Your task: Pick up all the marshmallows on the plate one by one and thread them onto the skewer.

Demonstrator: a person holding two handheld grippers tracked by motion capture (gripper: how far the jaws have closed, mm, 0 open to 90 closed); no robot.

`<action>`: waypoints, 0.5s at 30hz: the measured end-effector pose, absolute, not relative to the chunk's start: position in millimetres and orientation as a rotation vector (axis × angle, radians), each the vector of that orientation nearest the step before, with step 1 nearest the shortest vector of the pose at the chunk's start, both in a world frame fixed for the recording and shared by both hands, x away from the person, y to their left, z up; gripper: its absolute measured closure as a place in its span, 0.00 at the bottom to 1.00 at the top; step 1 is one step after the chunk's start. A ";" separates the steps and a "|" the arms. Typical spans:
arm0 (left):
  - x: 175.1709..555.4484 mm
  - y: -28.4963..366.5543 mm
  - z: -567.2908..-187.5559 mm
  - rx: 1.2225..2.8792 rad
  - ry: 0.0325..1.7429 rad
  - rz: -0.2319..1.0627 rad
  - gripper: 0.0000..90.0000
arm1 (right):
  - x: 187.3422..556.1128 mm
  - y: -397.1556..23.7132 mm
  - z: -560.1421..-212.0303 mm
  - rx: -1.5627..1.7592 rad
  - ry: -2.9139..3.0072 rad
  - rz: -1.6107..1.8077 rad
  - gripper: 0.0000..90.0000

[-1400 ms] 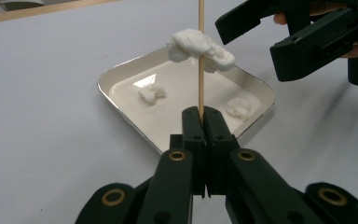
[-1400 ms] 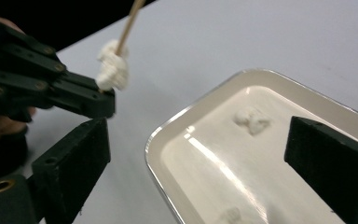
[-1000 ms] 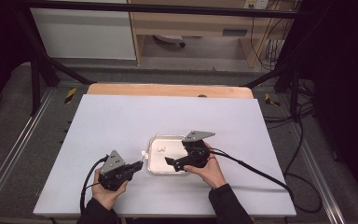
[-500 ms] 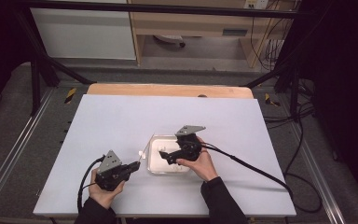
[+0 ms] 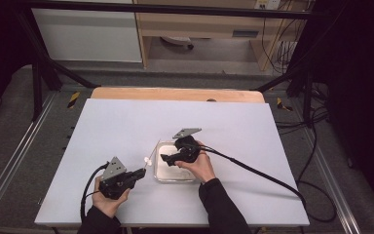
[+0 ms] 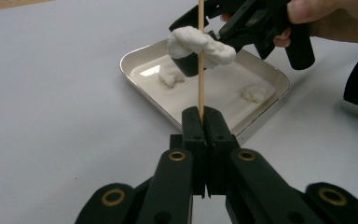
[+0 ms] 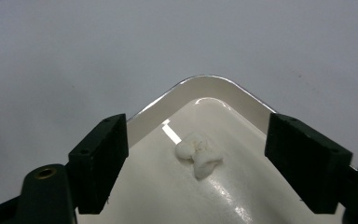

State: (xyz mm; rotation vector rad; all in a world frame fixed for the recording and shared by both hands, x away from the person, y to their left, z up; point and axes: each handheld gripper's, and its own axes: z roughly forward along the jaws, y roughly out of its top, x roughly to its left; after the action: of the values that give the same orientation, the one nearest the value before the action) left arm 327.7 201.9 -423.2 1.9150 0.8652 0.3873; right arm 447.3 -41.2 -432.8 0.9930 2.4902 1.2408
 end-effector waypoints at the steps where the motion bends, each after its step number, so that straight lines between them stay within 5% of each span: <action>1: 327.9 202.2 -423.3 1.915 0.866 0.386 0.99 | 448.1 -39.6 -434.0 0.988 2.499 1.229 0.29; 15: 328.2 201.1 -424.0 1.920 0.865 0.389 0.99 | 454.9 -34.6 -444.6 0.946 2.527 1.107 0.55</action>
State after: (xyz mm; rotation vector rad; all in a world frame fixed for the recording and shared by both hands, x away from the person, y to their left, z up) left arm 328.2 201.1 -424.0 1.9205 0.8646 0.3886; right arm 454.9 -34.6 -444.6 0.9455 2.5271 1.1067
